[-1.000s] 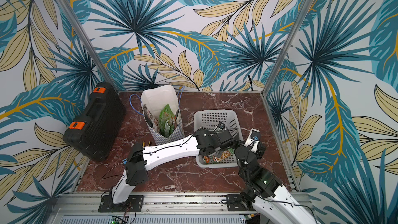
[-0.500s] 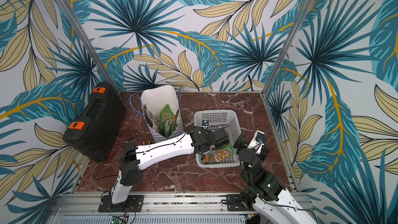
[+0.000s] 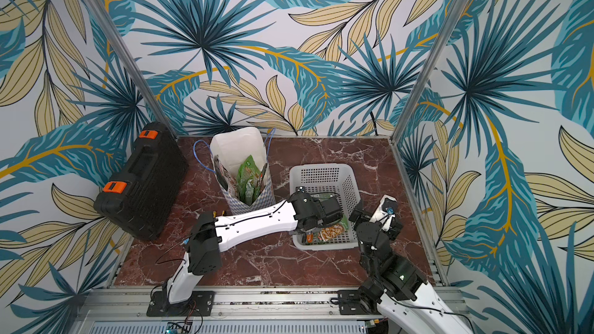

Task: Place the condiment packets inside the bag
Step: Pick up the condiment packet from the storage box.

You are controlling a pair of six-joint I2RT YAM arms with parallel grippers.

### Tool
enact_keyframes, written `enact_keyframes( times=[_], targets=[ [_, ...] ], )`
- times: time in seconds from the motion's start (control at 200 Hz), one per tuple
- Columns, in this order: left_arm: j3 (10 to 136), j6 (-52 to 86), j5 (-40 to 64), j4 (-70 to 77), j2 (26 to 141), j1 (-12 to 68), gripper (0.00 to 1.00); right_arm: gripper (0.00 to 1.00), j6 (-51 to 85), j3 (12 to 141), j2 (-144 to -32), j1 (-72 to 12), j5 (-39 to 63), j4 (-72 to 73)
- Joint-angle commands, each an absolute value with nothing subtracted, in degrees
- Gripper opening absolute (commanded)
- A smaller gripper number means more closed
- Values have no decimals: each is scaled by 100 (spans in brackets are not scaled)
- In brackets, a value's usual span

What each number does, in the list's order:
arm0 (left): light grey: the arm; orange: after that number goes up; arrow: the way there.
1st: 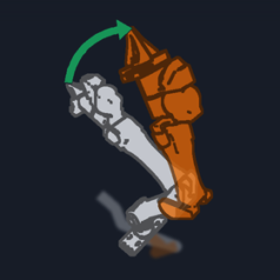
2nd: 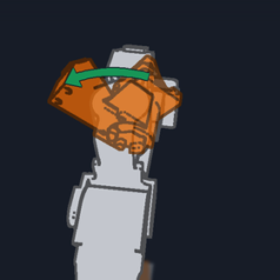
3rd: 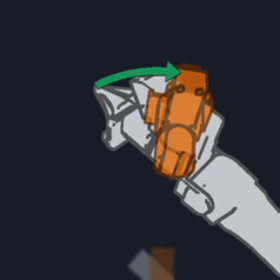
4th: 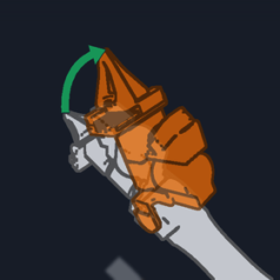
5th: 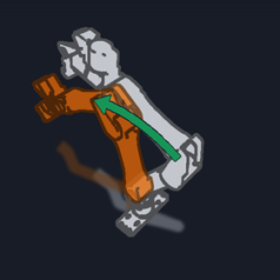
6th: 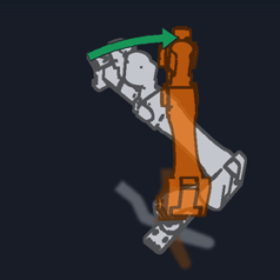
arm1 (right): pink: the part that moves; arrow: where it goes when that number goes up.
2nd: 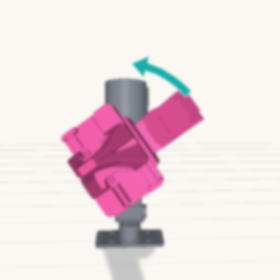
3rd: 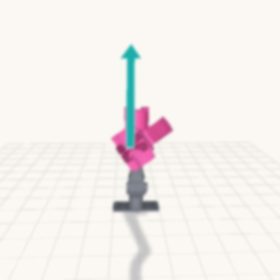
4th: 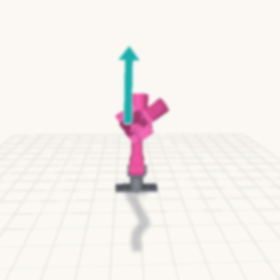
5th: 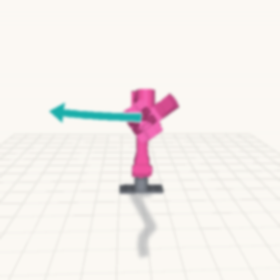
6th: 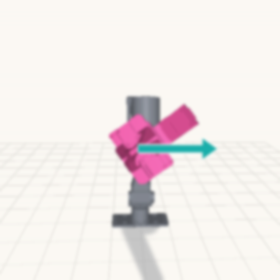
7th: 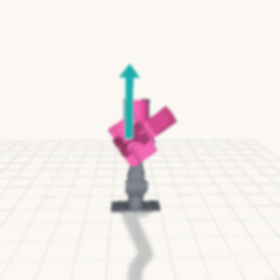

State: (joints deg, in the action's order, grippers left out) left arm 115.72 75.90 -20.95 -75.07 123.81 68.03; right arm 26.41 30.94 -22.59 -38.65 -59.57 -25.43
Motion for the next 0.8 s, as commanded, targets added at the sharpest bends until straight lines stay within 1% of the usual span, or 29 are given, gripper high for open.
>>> enact_keyframes(
  times=[0.0,0.155,0.325,0.411,0.526,0.661,0.791],
  targets=[
    [11745,7636,-2044,-7532,12546,6763,47,100,2698,3023,-2180,-3855,-6045,-2597],
    [11744,7603,-1960,-7425,12638,6724,41,100,2701,3015,-2162,-3856,-6037,-2592],
    [11751,7532,-2034,-7285,12675,6672,37,100,2693,3015,-2166,-3857,-6019,-2588],
    [11751,7496,-2089,-7277,12709,6615,31,100,2689,3015,-2151,-3850,-6018,-2590],
    [11827,7214,-2141,-7188,12722,6574,19,100,2690,3015,-2164,-3855,-6005,-2584],
    [12080,6911,-2387,-7203,12628,6629,0,100,2684,3015,-2197,-3858,-5972,-2558],
    [12308,6510,-2693,-7138,12431,6731,0,100,2681,3015,-2215,-3851,-5968,-2558]
  ],
)
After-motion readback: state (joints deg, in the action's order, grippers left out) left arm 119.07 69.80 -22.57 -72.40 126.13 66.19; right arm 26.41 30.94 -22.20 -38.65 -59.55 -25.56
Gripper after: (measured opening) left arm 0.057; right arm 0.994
